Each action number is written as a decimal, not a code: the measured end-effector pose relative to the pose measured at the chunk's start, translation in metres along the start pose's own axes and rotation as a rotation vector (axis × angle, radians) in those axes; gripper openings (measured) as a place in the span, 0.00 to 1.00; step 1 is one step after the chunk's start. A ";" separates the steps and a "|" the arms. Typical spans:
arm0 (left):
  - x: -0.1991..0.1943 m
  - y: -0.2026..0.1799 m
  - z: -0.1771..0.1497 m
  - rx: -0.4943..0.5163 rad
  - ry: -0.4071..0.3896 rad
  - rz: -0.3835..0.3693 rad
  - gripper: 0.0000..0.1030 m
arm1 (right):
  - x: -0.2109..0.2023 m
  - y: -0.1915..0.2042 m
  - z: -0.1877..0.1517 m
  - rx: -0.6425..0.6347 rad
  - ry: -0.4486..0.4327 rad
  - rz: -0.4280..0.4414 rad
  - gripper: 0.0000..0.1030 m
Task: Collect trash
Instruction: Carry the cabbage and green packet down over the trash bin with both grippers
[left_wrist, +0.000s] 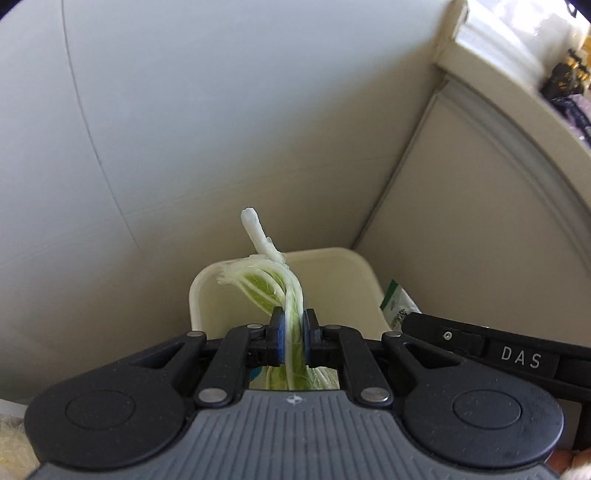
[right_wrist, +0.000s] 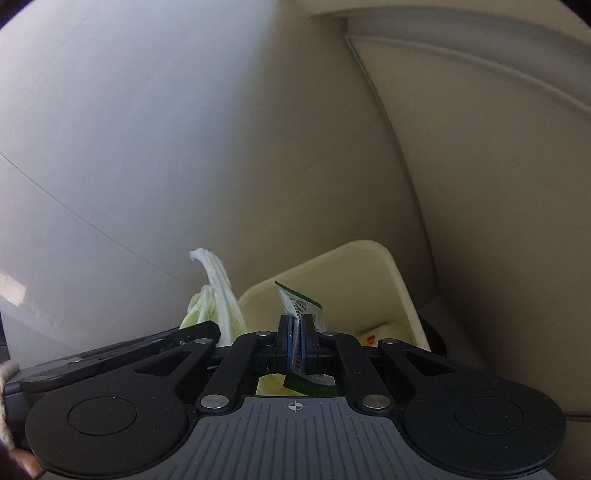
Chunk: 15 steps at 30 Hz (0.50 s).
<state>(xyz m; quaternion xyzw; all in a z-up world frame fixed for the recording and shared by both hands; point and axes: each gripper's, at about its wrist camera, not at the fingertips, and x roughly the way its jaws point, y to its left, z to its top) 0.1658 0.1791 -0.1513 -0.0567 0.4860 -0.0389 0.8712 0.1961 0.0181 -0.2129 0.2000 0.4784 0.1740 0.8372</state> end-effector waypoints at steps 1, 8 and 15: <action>0.005 0.002 -0.002 -0.004 0.006 0.005 0.08 | 0.005 -0.002 -0.001 -0.002 0.009 -0.006 0.04; 0.034 -0.008 0.000 0.031 0.030 0.039 0.08 | 0.040 -0.020 0.000 -0.008 0.058 -0.034 0.05; 0.054 -0.019 0.001 0.064 0.058 0.069 0.09 | 0.062 -0.034 0.001 0.008 0.098 -0.046 0.05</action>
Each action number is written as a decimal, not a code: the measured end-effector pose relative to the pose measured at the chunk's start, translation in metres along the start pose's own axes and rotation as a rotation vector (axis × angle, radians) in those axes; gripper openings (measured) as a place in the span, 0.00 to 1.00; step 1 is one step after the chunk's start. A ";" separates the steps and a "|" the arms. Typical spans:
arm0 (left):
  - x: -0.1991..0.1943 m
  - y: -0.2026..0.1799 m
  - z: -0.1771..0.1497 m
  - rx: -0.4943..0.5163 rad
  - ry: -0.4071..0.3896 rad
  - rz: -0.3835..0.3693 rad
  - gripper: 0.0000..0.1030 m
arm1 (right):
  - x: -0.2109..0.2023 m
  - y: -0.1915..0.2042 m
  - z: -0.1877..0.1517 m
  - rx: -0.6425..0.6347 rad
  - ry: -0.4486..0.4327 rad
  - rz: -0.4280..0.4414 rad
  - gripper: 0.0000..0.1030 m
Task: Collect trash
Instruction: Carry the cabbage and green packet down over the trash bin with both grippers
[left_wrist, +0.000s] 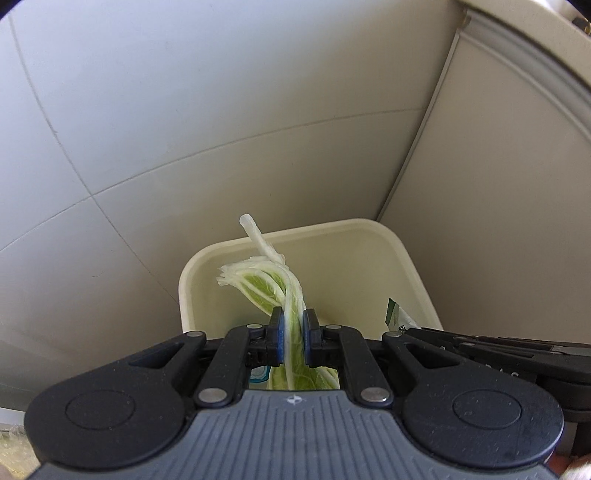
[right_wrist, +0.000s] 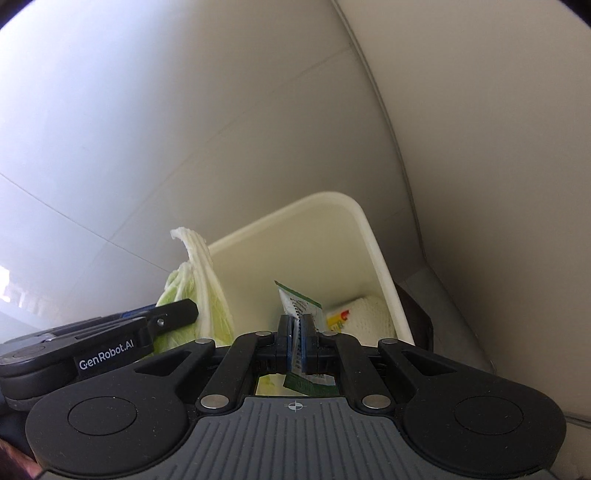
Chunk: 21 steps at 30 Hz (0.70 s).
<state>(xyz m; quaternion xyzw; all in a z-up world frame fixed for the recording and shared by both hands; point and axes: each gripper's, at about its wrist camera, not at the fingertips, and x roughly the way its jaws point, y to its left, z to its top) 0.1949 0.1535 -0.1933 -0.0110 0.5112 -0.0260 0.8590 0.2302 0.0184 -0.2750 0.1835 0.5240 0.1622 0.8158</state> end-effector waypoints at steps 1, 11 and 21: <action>0.002 -0.001 -0.001 0.003 0.006 0.004 0.09 | 0.001 0.000 -0.001 0.001 0.005 -0.001 0.05; 0.004 -0.009 -0.003 0.019 0.004 0.016 0.09 | 0.017 -0.008 0.009 0.033 0.022 0.037 0.05; 0.008 -0.011 -0.002 0.087 0.016 0.080 0.23 | 0.022 -0.003 0.002 0.066 0.040 0.032 0.11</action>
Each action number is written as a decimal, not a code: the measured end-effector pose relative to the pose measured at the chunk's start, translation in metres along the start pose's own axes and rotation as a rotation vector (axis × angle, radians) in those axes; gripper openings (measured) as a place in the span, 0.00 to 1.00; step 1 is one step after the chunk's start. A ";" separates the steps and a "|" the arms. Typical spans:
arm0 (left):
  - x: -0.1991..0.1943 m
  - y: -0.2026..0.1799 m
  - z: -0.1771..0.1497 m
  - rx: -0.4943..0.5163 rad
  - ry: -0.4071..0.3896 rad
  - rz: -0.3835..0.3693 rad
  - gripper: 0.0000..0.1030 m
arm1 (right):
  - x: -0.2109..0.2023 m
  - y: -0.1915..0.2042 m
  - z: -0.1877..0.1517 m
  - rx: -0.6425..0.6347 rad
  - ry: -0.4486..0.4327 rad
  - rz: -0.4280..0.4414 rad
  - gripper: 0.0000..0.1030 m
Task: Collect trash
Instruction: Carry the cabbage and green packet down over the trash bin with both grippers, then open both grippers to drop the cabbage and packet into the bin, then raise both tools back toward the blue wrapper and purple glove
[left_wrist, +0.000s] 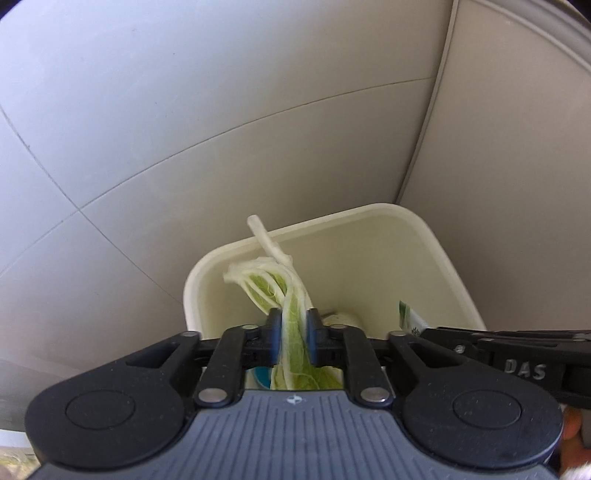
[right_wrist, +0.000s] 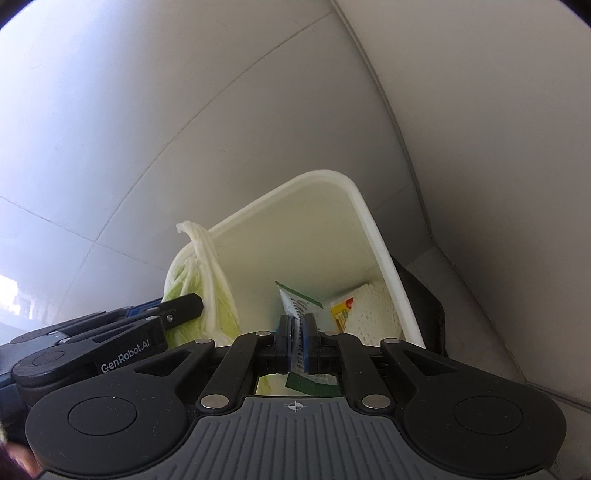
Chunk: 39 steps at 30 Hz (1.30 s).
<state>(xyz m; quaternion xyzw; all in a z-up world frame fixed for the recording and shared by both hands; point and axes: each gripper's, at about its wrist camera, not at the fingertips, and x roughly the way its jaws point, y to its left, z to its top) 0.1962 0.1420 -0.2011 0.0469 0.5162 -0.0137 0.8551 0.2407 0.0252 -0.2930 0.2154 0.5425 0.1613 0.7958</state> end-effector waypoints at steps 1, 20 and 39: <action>0.000 0.001 0.000 0.002 -0.004 0.004 0.28 | -0.004 -0.003 0.002 0.007 0.013 -0.002 0.11; -0.051 0.023 -0.005 0.000 -0.023 0.010 0.75 | -0.086 0.017 0.003 -0.064 -0.077 -0.003 0.55; -0.150 0.000 0.011 -0.038 -0.109 -0.020 0.94 | -0.208 0.074 -0.007 -0.264 -0.195 -0.050 0.71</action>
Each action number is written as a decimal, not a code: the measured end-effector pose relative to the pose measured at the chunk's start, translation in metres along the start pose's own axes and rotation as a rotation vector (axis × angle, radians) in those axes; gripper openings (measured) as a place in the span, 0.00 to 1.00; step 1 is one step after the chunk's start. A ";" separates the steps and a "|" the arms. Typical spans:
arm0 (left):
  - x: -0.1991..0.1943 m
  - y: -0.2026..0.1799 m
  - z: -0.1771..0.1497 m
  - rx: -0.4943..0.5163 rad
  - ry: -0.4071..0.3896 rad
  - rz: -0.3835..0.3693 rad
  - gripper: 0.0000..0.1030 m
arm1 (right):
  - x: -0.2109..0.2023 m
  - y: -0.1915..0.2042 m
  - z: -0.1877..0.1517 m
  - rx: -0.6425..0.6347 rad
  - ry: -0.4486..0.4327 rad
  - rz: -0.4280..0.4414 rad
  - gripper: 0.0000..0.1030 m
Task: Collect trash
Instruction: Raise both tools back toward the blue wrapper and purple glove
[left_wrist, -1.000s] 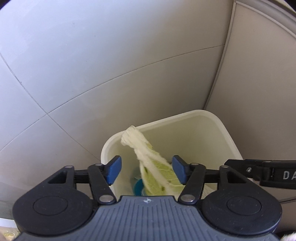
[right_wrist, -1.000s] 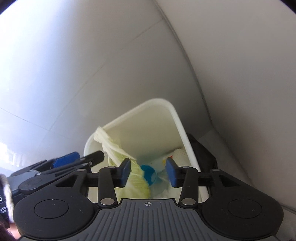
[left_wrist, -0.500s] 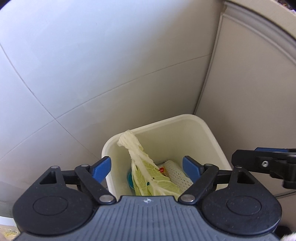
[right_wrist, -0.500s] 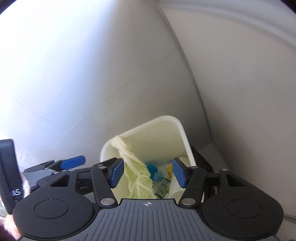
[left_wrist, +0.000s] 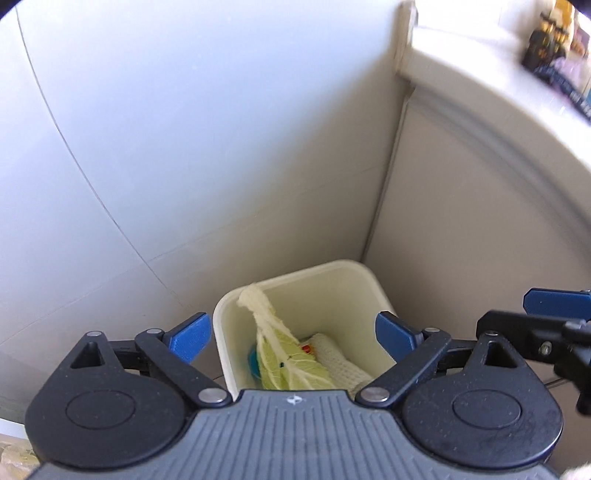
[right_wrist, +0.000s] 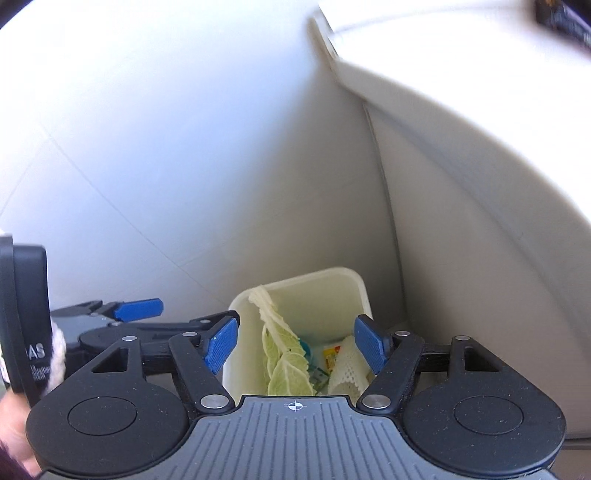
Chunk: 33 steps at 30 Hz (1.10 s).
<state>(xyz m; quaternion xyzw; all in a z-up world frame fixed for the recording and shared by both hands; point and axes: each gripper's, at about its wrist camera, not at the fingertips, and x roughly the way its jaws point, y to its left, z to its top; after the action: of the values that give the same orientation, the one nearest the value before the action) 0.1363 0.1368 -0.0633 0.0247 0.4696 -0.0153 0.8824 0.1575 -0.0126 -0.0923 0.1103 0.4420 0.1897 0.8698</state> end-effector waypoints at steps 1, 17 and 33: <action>-0.007 0.000 0.003 -0.006 -0.009 -0.007 0.96 | -0.009 0.000 0.003 -0.003 -0.011 -0.005 0.74; -0.041 -0.072 0.066 0.019 -0.083 -0.155 0.99 | -0.143 -0.083 0.065 0.042 -0.215 -0.198 0.85; -0.009 -0.238 0.161 0.187 -0.117 -0.232 0.99 | -0.205 -0.259 0.140 0.165 -0.360 -0.443 0.90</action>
<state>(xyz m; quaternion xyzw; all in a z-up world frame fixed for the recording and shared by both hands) 0.2531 -0.1097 0.0269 0.0515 0.4136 -0.1624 0.8943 0.2215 -0.3373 0.0456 0.1134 0.3079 -0.0637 0.9425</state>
